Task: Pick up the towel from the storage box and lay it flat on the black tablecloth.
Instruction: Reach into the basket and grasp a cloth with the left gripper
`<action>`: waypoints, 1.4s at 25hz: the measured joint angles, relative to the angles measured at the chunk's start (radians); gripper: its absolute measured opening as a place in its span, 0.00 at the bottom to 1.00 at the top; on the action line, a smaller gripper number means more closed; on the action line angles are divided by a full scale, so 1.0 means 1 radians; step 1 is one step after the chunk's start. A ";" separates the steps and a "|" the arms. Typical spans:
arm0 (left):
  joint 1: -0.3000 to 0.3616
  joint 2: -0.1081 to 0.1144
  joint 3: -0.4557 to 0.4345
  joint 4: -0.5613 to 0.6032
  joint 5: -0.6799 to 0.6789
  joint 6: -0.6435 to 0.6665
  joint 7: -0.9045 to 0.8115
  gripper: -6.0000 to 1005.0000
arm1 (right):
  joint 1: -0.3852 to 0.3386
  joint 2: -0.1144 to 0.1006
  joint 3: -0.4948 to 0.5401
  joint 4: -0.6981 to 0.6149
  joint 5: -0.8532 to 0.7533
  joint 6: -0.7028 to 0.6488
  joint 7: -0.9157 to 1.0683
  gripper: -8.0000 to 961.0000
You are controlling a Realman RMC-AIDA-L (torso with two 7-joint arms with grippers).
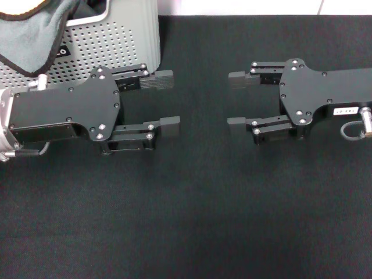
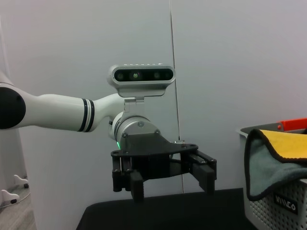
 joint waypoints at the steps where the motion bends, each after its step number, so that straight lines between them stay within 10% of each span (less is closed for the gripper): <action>1: 0.001 0.000 0.000 0.000 0.000 0.000 0.000 0.73 | 0.000 0.000 0.001 0.000 0.000 0.000 -0.001 0.82; 11: -0.001 0.001 -0.013 -0.005 0.001 -0.001 0.012 0.71 | 0.001 0.000 0.006 0.000 0.000 -0.016 -0.011 0.82; 23: -0.016 -0.024 -0.229 0.039 -0.029 -0.232 -0.068 0.70 | -0.050 -0.001 0.012 -0.011 0.001 -0.122 -0.062 0.82; 35: 0.106 -0.032 -0.251 0.091 -0.016 -0.461 -0.120 0.68 | -0.077 -0.002 0.028 -0.001 0.001 -0.140 -0.080 0.82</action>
